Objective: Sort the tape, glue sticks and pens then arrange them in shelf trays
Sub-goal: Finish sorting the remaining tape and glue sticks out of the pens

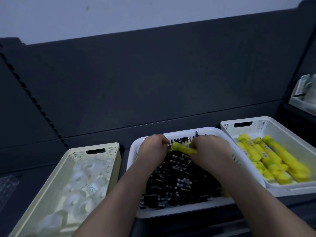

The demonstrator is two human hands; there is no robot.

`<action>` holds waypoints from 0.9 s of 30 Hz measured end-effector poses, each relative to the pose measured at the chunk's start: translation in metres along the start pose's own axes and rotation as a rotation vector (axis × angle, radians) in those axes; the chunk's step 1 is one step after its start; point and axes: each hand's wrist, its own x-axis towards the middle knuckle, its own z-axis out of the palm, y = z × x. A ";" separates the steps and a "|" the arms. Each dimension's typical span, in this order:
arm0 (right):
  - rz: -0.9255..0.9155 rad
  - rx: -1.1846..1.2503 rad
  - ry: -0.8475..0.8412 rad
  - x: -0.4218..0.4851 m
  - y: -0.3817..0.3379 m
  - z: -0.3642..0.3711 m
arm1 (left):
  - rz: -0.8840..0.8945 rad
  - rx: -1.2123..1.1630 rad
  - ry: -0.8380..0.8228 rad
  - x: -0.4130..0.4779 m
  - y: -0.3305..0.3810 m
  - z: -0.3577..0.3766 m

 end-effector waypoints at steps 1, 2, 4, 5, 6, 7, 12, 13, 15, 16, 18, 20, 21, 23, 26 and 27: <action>0.029 -0.009 0.000 -0.002 0.012 0.001 | 0.005 0.005 -0.007 0.005 0.009 0.007; 0.059 -0.013 0.007 -0.004 0.023 0.003 | 0.015 0.022 -0.019 0.010 0.017 0.014; 0.117 -0.019 0.035 -0.007 0.042 0.005 | 0.064 0.084 -0.048 0.020 0.033 0.031; 0.136 -0.021 0.048 -0.008 0.050 0.006 | 0.088 0.132 -0.059 0.024 0.039 0.040; 0.148 -0.022 0.060 -0.008 0.057 0.006 | 0.103 0.203 -0.065 0.028 0.045 0.046; 0.158 -0.017 0.070 -0.009 0.063 0.006 | 0.108 0.290 -0.076 0.030 0.051 0.051; 0.165 0.066 0.105 -0.011 0.080 0.006 | 0.111 0.615 -0.101 0.036 0.064 0.062; 0.160 0.086 0.106 -0.011 0.081 0.006 | 0.108 0.624 -0.098 0.036 0.064 0.063; 0.145 0.097 0.121 -0.011 0.080 0.007 | 0.144 0.648 -0.089 0.037 0.062 0.062; 0.137 0.091 0.130 -0.011 0.080 0.007 | 0.156 0.649 -0.081 0.036 0.060 0.061; 0.129 0.084 0.144 -0.011 0.079 0.007 | 0.107 0.575 -0.048 0.034 0.053 0.056; 0.125 0.087 0.149 -0.010 0.079 0.007 | 0.046 0.428 0.047 0.034 0.048 0.045; 0.120 0.087 0.149 -0.010 0.079 0.007 | 0.028 0.355 0.091 0.035 0.046 0.040; 0.109 0.089 0.137 -0.008 0.079 0.007 | 0.043 0.316 0.079 0.039 0.047 0.034; 0.086 0.095 0.126 -0.007 0.081 0.006 | 0.076 0.414 -0.077 0.043 0.051 0.042; 0.081 0.094 0.125 -0.008 0.083 0.007 | 0.069 0.445 -0.113 0.043 0.051 0.047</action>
